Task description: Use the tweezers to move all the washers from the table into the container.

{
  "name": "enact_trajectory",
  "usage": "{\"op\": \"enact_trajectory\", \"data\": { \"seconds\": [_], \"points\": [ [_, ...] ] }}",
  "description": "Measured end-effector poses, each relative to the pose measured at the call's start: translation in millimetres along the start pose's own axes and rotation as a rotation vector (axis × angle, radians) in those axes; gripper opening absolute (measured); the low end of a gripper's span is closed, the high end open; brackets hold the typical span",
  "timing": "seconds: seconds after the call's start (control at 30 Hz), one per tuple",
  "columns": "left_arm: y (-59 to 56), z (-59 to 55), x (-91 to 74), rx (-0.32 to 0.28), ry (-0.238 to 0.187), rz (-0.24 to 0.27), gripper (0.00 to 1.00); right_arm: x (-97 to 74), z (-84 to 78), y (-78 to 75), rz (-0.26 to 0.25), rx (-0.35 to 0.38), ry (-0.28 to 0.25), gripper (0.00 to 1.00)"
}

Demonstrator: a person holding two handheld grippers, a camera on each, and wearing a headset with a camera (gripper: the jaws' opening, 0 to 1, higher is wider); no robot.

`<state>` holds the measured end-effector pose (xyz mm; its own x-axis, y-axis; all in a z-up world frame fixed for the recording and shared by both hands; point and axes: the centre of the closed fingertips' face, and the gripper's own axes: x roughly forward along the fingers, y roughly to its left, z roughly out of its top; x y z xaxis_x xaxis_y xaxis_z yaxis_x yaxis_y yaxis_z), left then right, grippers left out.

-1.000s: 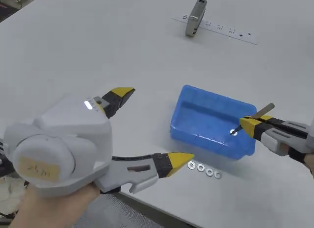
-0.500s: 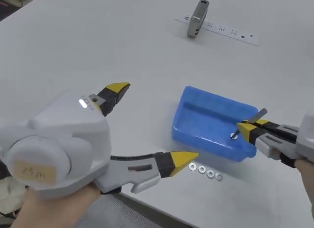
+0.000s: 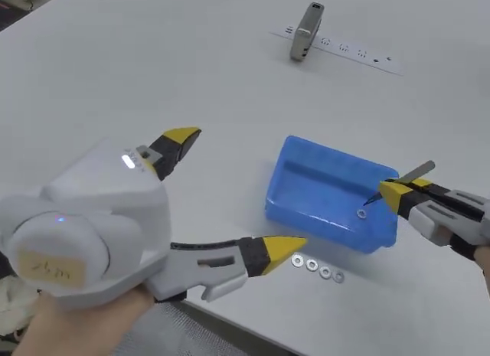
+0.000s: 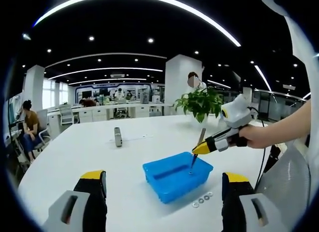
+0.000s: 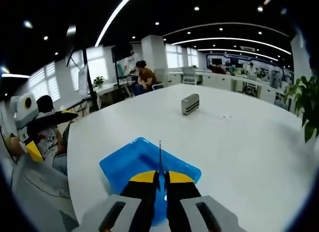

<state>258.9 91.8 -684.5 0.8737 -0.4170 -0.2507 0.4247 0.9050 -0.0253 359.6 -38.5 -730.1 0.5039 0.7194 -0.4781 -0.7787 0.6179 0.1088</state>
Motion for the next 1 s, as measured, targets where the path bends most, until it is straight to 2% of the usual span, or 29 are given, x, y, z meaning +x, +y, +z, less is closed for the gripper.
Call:
{"op": "enact_trajectory", "data": {
  "seconds": [0.17, 0.23, 0.33, 0.43, 0.6, 0.83, 1.0],
  "points": [
    [-0.8, -0.8, 0.3, 0.000, 0.003, -0.005, 0.99, -16.3, 12.0, 15.6, 0.028, -0.010, -0.045, 0.03],
    [-0.9, -0.6, 0.3, -0.001, 0.002, -0.006, 0.99, -21.9, 13.0, 22.7, 0.037, -0.018, -0.050, 0.03],
    [-1.2, -1.1, 0.4, -0.001, 0.004, -0.007, 0.99, -29.3, 10.9, 38.7, 0.077, -0.025, -0.048, 0.03],
    [-1.5, -1.5, 0.5, 0.003, 0.006, -0.008, 0.99, -32.8, 4.2, 50.7, 0.111, -0.030, -0.035, 0.03],
    [-1.9, -2.2, 0.8, -0.009, 0.007, -0.014, 0.99, -29.7, -18.8, 63.7, 0.157, -0.021, 0.014, 0.03],
    [-1.5, -3.5, 1.0, -0.011, 0.013, -0.013, 0.99, -21.2, -51.1, 66.5, 0.171, 0.004, 0.087, 0.03],
    [-2.4, -4.6, 1.3, -0.008, 0.018, -0.016, 0.98, -18.7, -64.4, 67.4, 0.178, 0.014, 0.115, 0.03]
  ]
}}
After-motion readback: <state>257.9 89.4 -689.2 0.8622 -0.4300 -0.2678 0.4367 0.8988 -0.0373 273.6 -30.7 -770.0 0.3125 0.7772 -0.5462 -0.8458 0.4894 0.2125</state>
